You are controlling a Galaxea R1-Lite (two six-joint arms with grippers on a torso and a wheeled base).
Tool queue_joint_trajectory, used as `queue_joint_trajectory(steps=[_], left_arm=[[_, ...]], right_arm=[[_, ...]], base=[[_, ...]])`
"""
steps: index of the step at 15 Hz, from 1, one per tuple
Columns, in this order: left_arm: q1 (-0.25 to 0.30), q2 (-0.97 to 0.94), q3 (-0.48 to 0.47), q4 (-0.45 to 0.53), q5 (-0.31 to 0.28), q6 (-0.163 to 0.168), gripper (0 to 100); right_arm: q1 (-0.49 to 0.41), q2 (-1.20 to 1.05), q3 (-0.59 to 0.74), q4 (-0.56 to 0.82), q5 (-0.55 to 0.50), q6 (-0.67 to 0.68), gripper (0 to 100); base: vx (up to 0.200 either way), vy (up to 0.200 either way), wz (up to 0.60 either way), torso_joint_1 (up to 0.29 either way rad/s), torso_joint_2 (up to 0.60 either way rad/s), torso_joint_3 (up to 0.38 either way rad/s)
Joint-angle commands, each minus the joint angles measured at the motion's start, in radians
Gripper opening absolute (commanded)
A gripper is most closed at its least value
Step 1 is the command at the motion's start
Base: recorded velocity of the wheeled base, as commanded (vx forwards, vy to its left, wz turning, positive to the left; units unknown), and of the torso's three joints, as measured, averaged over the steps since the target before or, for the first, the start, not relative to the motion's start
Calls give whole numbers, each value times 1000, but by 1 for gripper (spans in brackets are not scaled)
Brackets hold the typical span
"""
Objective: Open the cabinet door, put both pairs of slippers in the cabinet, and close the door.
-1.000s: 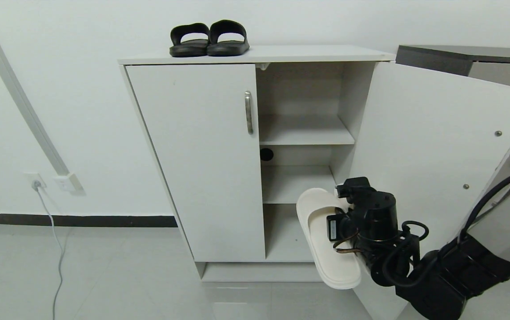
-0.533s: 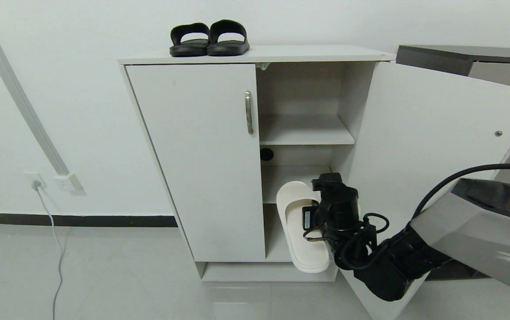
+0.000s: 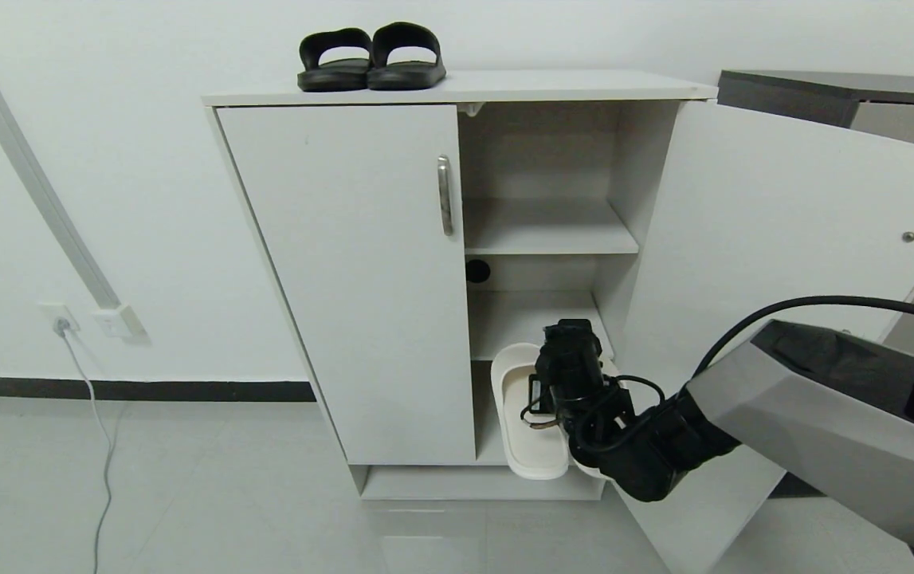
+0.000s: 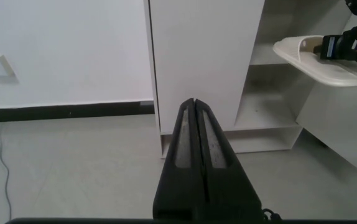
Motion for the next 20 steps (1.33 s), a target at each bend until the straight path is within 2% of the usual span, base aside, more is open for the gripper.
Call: queue_joint_trajectory(steps=[1, 7, 9, 12, 13, 20], left_arm=[[0, 1, 0, 0, -1, 2, 0], [0, 1, 0, 0, 1, -1, 0], [0, 1, 0, 0, 1, -3, 0], [0, 1, 0, 0, 1, -4, 0], [0, 1, 0, 0, 2, -4, 0], [0, 1, 0, 0, 1, -3, 0]], right_arm=[[2, 10, -2, -1, 1, 0, 0], [9, 33, -4, -41, -16, -5, 0], [19, 39, -1, -91, -76, -39, 0], [19, 82, 36, -325, -90, -177, 0], [15, 119, 54, -483, -87, -272, 0], [7, 133, 53, -507, -87, -292, 0]], base=[[0, 0, 0, -2, 2, -173], [0, 0, 0, 2, 2, -198], [0, 0, 0, 10, 7, -166], [0, 0, 0, 0, 0, 0], [0, 0, 0, 0, 0, 0], [0, 0, 0, 0, 0, 0]])
